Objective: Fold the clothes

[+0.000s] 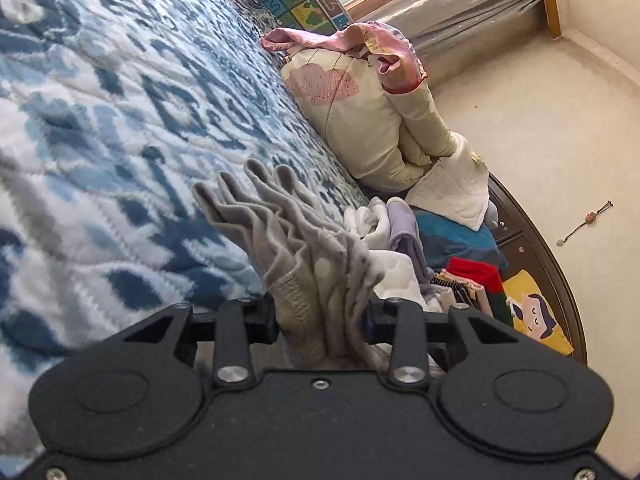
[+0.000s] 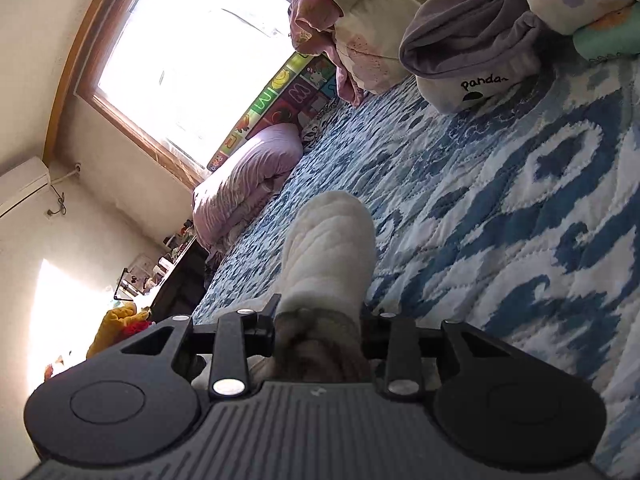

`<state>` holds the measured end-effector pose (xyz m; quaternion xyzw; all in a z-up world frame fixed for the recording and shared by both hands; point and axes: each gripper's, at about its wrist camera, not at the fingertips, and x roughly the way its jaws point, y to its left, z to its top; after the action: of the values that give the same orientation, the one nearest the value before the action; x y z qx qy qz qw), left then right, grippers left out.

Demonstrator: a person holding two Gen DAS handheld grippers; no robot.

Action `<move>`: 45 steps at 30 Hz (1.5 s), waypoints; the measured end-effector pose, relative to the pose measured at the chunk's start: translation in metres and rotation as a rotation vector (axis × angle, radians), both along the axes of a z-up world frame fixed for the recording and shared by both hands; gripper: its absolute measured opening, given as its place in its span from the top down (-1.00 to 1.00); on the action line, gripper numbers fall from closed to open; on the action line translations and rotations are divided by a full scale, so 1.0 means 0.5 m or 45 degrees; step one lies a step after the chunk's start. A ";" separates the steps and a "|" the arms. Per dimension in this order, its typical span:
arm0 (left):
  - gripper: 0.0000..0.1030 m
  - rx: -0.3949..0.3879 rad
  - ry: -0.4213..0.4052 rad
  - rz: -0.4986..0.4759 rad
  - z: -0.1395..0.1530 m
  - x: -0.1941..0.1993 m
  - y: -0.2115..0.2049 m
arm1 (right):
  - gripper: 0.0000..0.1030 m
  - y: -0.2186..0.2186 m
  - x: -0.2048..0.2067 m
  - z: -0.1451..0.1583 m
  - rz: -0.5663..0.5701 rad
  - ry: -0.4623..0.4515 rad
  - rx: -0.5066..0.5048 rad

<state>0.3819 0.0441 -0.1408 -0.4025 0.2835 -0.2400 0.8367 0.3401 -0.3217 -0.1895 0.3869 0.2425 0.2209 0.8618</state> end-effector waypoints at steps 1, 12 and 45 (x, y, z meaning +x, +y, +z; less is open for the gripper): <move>0.33 -0.010 -0.024 0.003 0.022 0.032 -0.008 | 0.31 -0.004 0.026 0.016 0.004 -0.020 -0.007; -0.80 0.278 0.162 0.055 0.003 0.230 -0.038 | -0.34 -0.085 0.353 0.193 -0.269 0.059 -0.309; -0.99 0.921 -0.149 0.233 0.254 -0.641 -0.051 | -1.00 0.116 -0.500 0.339 0.103 0.055 -0.559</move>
<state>0.0616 0.0188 -0.0138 -0.0904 0.2646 -0.0711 0.9575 0.0902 -0.2634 -0.0202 0.1846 0.3185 0.1890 0.9104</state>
